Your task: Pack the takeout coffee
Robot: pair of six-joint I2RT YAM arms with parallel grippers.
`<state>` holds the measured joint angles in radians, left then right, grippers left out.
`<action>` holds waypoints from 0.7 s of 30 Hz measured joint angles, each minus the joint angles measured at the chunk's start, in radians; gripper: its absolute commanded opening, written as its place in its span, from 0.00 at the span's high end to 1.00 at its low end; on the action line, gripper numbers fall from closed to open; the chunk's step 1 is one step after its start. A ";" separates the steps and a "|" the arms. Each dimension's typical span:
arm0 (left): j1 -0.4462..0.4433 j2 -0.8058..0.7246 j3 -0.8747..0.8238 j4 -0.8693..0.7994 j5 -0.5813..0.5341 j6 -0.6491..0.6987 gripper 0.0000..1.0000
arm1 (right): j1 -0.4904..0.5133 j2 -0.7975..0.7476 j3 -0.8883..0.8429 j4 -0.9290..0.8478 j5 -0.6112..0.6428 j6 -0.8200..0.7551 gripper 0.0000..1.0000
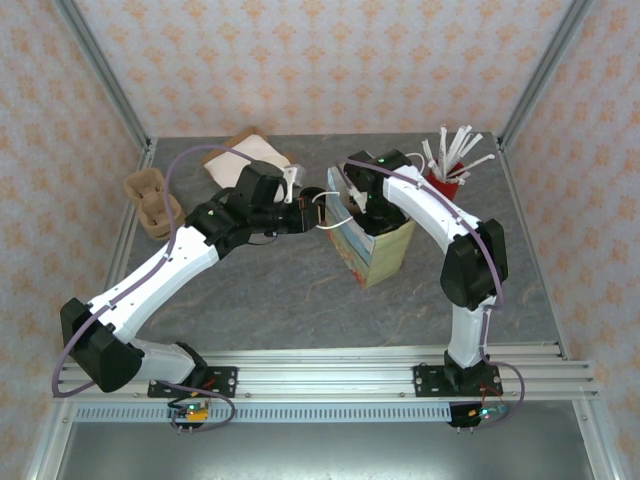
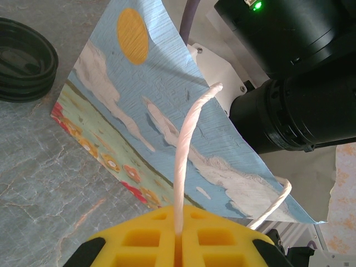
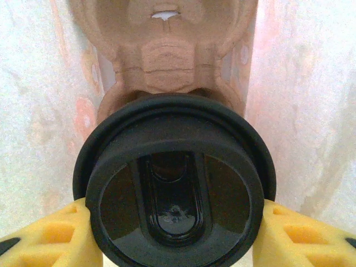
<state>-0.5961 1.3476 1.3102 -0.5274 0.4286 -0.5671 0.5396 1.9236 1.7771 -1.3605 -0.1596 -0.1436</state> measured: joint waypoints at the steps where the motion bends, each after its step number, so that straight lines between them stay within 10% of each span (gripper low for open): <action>1: 0.000 0.000 0.000 0.000 0.000 0.000 0.91 | 0.000 0.000 0.000 0.000 -0.001 0.000 0.50; 21: 0.000 0.000 0.000 0.000 0.000 0.000 0.91 | 0.000 0.000 -0.008 0.008 -0.001 0.000 0.50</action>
<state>-0.5961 1.3476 1.3102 -0.5274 0.4286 -0.5667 0.5396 1.9236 1.7687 -1.3525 -0.1604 -0.1436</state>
